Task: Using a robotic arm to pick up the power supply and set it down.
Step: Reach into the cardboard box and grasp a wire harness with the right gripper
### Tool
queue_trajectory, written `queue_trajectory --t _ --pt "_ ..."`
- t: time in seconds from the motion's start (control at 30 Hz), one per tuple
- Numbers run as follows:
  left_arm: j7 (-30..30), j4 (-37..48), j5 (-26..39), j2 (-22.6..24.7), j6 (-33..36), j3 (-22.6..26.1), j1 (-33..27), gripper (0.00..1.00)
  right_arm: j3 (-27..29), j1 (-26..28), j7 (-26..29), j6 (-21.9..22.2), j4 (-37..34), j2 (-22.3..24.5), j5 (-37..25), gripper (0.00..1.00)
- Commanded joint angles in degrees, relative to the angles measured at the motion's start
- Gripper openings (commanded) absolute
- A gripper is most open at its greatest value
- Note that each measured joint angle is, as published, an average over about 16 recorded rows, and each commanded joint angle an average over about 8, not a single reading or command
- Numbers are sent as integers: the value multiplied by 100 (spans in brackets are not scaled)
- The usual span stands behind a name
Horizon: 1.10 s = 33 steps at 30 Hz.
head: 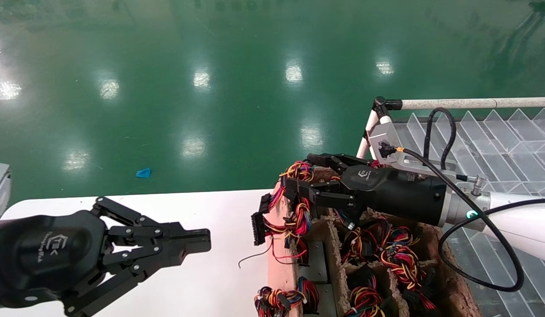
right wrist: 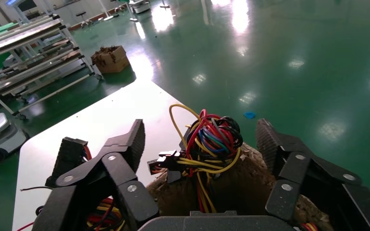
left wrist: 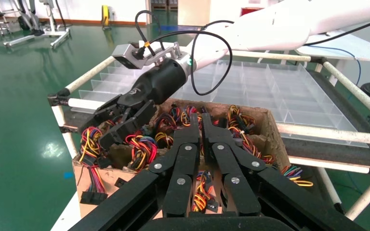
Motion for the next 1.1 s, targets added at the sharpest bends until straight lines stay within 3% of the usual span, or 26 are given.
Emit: queue_trajectory --t 0.03,0.7,1.1 --pt "0 0 0 0 0 0 0 0 -14 61 -75 -45 -168 -39 -20 0" --pt "1 0 -1 0 0 1 0 0 -111 232 -475 -249 -815 -167 -161 0" --pt "1 0 -1 -1 -1 2 0 0 -193 644 -555 -691 -448 108 -267 0"
